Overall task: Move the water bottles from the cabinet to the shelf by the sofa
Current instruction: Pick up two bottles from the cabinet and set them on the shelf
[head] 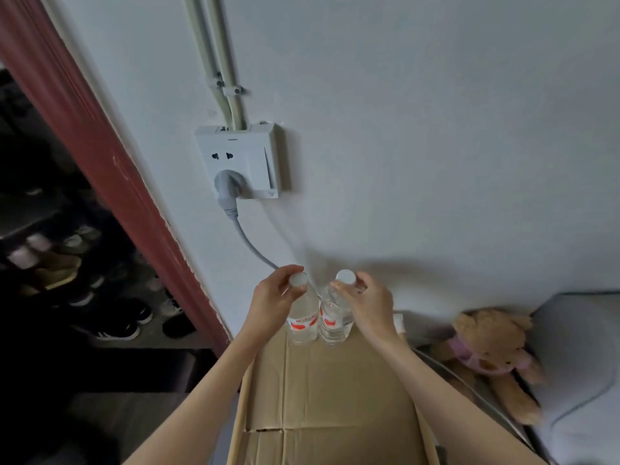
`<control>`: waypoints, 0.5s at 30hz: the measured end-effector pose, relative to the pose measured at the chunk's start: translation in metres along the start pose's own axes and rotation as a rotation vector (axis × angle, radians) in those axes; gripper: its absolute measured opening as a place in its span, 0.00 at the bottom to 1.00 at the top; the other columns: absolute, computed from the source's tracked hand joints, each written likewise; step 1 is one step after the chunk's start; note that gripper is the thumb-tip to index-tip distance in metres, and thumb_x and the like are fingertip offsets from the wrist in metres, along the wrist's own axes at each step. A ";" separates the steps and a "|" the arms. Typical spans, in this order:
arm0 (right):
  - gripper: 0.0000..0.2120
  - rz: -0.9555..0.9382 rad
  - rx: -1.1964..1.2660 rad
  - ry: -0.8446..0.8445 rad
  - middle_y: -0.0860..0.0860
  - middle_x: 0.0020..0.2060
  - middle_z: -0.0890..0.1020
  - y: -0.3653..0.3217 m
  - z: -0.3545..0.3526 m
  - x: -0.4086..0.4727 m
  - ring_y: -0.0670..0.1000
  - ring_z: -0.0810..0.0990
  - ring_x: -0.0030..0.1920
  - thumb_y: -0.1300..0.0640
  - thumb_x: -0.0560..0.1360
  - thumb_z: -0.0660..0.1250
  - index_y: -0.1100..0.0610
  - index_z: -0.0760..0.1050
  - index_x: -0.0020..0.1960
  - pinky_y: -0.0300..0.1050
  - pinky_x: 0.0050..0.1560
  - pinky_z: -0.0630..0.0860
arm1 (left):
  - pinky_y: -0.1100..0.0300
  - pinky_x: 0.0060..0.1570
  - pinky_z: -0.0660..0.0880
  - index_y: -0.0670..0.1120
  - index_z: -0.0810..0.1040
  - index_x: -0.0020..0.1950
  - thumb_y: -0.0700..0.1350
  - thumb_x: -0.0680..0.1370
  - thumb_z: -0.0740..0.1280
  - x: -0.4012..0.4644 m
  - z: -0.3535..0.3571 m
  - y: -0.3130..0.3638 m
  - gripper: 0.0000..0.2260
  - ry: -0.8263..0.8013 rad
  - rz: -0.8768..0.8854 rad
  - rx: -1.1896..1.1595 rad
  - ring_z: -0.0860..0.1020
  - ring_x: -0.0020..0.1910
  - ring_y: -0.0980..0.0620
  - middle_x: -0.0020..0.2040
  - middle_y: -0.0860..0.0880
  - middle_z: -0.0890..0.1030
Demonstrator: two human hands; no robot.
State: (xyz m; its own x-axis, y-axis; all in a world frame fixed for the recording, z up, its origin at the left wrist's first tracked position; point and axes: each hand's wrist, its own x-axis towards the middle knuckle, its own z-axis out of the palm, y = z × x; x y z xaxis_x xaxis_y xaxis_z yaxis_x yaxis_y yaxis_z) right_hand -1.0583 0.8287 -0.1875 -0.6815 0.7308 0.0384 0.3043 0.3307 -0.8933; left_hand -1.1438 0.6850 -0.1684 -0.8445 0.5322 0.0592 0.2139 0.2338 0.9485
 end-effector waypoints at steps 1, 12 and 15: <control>0.20 0.013 -0.003 -0.006 0.51 0.47 0.83 0.001 0.002 0.001 0.51 0.79 0.49 0.45 0.67 0.71 0.57 0.77 0.53 0.46 0.47 0.74 | 0.67 0.49 0.73 0.51 0.77 0.53 0.39 0.73 0.68 0.000 0.003 -0.002 0.11 0.020 -0.011 -0.006 0.78 0.49 0.55 0.48 0.55 0.80; 0.21 -0.205 -0.168 -0.400 0.48 0.64 0.74 -0.003 -0.019 0.006 0.50 0.73 0.62 0.55 0.76 0.62 0.49 0.65 0.68 0.42 0.60 0.68 | 0.67 0.61 0.67 0.46 0.70 0.66 0.38 0.77 0.62 0.000 -0.006 -0.015 0.17 -0.122 0.113 0.132 0.73 0.61 0.56 0.61 0.52 0.75; 0.16 -0.221 -0.261 -0.303 0.49 0.54 0.79 -0.007 -0.020 0.011 0.50 0.76 0.54 0.53 0.73 0.67 0.52 0.71 0.59 0.44 0.51 0.71 | 0.71 0.53 0.70 0.46 0.75 0.61 0.40 0.74 0.67 0.001 -0.006 -0.011 0.15 -0.038 0.051 0.111 0.77 0.55 0.56 0.54 0.53 0.79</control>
State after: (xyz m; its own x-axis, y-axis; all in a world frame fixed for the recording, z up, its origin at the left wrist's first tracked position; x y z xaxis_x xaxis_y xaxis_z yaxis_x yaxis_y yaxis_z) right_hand -1.0547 0.8468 -0.1721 -0.9010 0.4312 0.0485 0.2605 0.6269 -0.7342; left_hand -1.1495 0.6784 -0.1767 -0.8122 0.5760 0.0927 0.3110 0.2929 0.9042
